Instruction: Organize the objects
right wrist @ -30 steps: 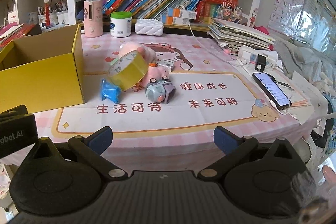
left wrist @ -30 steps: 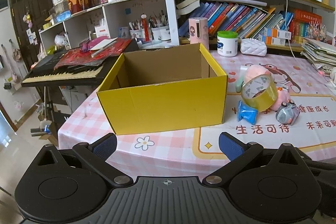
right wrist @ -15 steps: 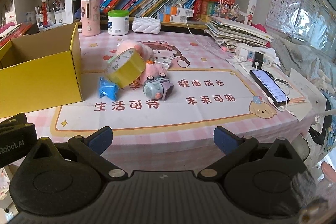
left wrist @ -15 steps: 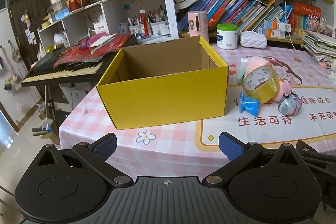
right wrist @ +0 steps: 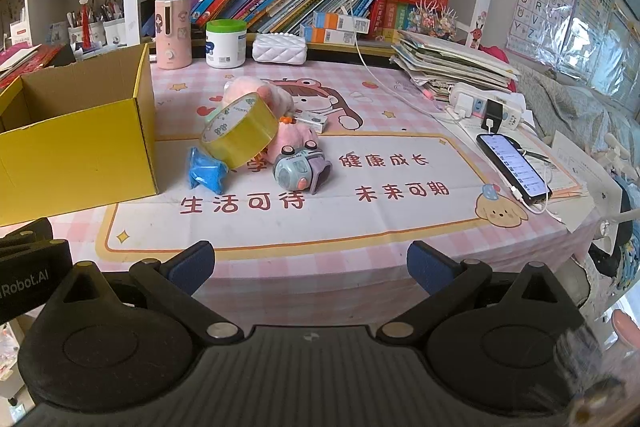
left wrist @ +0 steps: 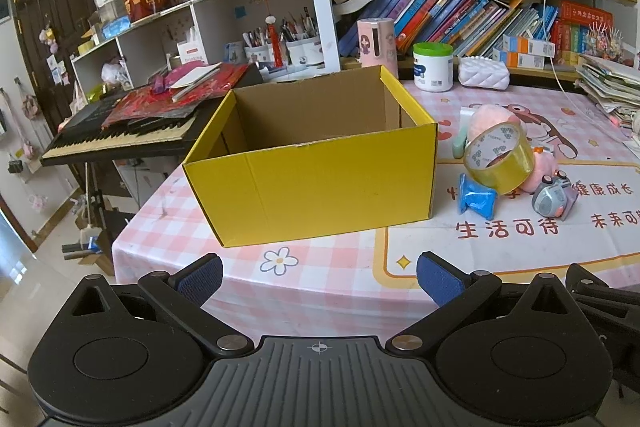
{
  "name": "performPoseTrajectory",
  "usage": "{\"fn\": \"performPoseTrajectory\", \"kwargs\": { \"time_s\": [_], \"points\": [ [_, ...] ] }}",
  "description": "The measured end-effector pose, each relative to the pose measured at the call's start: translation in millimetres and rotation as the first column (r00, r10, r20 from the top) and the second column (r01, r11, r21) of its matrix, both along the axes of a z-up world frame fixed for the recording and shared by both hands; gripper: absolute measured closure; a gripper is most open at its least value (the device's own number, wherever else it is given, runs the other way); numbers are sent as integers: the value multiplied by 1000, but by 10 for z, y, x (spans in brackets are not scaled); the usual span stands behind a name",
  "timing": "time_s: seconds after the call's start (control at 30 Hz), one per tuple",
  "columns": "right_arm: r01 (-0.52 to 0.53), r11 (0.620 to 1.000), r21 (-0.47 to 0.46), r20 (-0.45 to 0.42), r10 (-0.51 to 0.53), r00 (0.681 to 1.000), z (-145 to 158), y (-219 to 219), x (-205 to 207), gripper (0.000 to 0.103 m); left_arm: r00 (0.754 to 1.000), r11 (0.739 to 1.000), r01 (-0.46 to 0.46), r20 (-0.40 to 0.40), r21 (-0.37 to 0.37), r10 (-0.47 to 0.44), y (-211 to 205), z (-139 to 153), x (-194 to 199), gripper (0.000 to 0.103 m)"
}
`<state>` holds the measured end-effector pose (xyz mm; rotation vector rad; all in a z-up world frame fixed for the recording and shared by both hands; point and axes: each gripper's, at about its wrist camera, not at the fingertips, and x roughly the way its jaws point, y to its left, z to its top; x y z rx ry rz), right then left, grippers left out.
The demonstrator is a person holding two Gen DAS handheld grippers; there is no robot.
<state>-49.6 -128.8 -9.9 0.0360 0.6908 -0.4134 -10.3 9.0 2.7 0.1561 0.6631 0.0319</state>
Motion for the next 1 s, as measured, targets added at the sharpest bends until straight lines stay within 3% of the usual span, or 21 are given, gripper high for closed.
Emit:
{"fn": "performPoseTrajectory", "kwargs": {
  "time_s": [1.0],
  "points": [
    [-2,1000,8,-24,2,1000,-74,30,94,0,1000,1000,8,-17,-5,-8,21,-52,68,0]
  ]
}}
